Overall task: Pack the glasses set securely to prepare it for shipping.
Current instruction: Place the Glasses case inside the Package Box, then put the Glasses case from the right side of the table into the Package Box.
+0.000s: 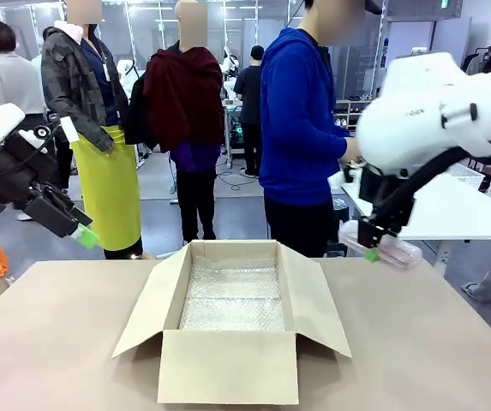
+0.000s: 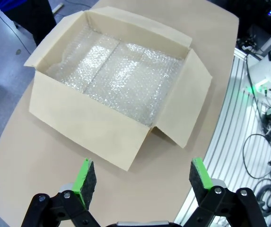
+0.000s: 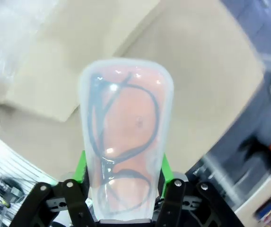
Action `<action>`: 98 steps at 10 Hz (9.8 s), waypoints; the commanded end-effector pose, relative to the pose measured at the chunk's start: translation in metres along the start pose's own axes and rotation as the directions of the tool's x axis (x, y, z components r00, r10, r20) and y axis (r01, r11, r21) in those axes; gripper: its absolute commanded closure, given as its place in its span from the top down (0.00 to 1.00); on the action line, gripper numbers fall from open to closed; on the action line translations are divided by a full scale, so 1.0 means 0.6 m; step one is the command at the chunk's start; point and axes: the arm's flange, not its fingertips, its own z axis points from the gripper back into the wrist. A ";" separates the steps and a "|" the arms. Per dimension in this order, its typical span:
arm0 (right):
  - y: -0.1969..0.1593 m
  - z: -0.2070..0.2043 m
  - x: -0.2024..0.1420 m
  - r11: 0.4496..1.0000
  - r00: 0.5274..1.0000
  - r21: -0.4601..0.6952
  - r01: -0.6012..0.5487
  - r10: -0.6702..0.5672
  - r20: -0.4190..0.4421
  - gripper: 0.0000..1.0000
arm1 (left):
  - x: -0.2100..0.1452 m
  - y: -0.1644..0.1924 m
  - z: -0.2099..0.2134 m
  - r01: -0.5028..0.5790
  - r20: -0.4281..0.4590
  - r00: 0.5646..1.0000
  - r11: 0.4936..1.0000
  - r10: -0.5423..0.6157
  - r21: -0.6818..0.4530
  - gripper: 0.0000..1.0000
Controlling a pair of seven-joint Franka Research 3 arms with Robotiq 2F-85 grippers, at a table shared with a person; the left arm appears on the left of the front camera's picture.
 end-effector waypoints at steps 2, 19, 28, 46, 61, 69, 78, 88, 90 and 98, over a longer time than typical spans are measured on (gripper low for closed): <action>0.074 0.038 0.134 0.736 0.742 0.099 -0.670 0.668 0.059 0.42 | 0.000 0.003 0.005 0.019 0.015 1.000 1.000 -0.019 -0.016 1.00; 0.151 -0.278 0.439 0.740 0.739 -0.024 -0.672 0.672 0.049 1.00 | 0.000 0.003 0.005 0.019 0.015 1.000 1.000 -0.019 -0.016 1.00; 0.140 -0.278 0.446 0.725 0.724 -0.035 -0.688 0.689 0.035 1.00 | 0.000 0.003 0.005 0.019 0.015 1.000 1.000 -0.019 -0.016 1.00; 0.110 -0.022 0.166 0.960 0.928 -0.071 -0.270 0.279 0.247 1.00 | 0.000 0.003 0.005 0.019 0.015 1.000 1.000 -0.019 -0.016 1.00; 0.024 -0.008 -0.256 0.929 0.862 0.297 0.223 -0.330 0.385 1.00 | 0.000 0.003 0.005 0.019 0.015 1.000 1.000 -0.019 -0.016 1.00; 0.024 -0.008 -0.256 0.929 0.862 0.297 0.223 -0.330 0.385 1.00 | 0.000 0.003 0.005 0.019 0.015 1.000 1.000 -0.019 -0.016 1.00; 0.024 -0.008 -0.256 0.929 0.862 0.297 0.223 -0.330 0.385 1.00 | 0.000 0.003 0.005 0.019 0.015 1.000 1.000 -0.019 -0.016 1.00; 0.024 -0.008 -0.256 0.929 0.862 0.297 0.223 -0.330 0.385 1.00 | 0.000 0.003 0.005 0.019 0.015 1.000 1.000 -0.019 -0.016 1.00; 0.024 -0.008 -0.256 0.929 0.862 0.297 0.223 -0.330 0.385 1.00 | 0.000 0.003 0.005 0.019 0.015 1.000 1.000 -0.019 -0.016 1.00; 0.024 -0.008 -0.256 0.929 0.862 0.297 0.223 -0.330 0.385 1.00 | 0.000 0.003 0.005 0.019 0.015 1.000 1.000 -0.019 -0.016 1.00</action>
